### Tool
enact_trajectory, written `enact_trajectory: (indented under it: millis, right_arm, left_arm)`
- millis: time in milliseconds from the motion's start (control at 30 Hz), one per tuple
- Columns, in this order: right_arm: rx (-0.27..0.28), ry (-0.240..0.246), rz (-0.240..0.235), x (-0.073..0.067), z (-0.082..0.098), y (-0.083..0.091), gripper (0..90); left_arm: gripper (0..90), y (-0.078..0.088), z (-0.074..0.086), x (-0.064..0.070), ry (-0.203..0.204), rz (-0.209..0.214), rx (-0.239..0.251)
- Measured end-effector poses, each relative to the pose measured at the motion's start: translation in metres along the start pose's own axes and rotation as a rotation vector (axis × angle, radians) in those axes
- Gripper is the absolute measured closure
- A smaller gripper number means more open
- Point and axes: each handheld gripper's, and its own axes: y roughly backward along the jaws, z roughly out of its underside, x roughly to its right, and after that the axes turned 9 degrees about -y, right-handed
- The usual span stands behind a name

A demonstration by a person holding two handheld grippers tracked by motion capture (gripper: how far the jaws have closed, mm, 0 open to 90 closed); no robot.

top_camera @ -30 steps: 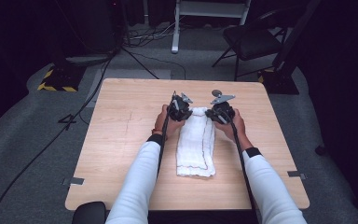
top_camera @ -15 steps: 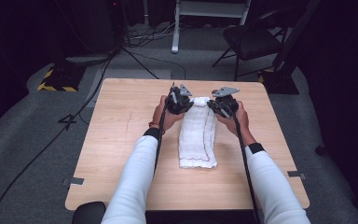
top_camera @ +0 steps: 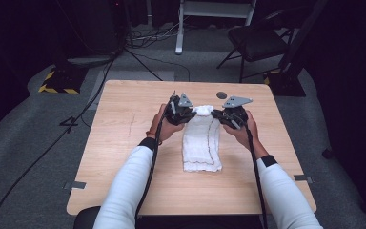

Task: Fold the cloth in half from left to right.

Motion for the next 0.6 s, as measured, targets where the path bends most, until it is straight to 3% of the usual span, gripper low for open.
enact_trajectory:
  millis: [300,600]
  right_arm:
    - [0.018,-0.004,-0.086,-0.014,0.024,0.014,84.8]
    - [0.014,0.009,-0.158,-0.023,0.035,0.029,84.8]
  left_arm:
    - [78.3,0.02,0.011,0.019,-0.006,0.066,0.037]
    - [78.7,0.033,0.024,0.041,-0.059,0.134,0.058]
